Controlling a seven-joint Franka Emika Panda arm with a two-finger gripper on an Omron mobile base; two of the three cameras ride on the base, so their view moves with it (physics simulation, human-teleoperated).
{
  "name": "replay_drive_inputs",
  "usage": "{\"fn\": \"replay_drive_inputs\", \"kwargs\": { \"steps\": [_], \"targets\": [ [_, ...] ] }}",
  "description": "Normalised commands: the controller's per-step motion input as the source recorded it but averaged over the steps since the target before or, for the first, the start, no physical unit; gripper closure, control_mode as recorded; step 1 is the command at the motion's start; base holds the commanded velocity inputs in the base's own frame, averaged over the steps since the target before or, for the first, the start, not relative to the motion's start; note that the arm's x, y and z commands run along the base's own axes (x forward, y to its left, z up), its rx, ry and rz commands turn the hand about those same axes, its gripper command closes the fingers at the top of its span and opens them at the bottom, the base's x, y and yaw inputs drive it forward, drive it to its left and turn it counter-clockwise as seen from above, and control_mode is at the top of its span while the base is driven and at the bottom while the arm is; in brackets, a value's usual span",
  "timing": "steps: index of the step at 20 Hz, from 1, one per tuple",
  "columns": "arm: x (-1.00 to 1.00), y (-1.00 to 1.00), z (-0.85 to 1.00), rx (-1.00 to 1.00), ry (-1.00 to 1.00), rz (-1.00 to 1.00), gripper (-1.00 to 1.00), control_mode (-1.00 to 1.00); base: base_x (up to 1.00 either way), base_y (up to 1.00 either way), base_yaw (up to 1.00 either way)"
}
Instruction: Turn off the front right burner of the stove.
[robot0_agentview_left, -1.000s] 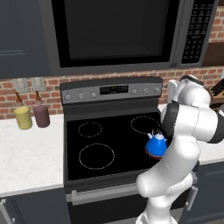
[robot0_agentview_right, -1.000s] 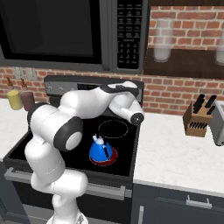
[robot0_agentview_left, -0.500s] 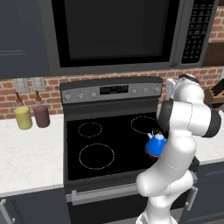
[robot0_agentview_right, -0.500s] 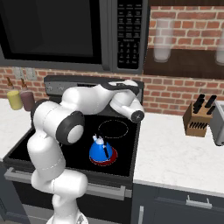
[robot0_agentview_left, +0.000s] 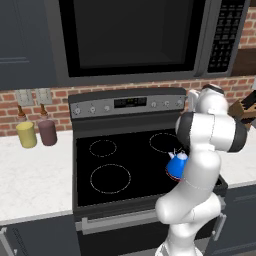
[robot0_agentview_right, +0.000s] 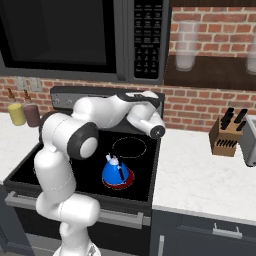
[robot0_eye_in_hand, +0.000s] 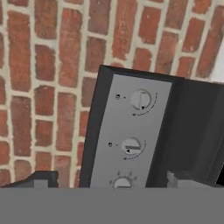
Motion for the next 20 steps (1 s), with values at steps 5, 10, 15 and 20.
{"fn": "replay_drive_inputs", "kwargs": {
  "steps": [5,10,15,20],
  "targets": [
    [0.21,-0.06,-0.09,0.00,0.00,0.00,-1.00,-1.00,0.00,0.00,0.00],
    [0.23,-0.13,-0.10,0.00,0.00,0.00,-1.00,-1.00,0.00,0.00,0.00],
    [0.15,-0.17,-0.06,0.00,0.00,0.00,-1.00,-1.00,0.00,0.00,0.00],
    [0.08,-0.10,-0.02,0.00,0.00,0.00,-1.00,-1.00,0.00,0.00,0.00]
  ]
}}
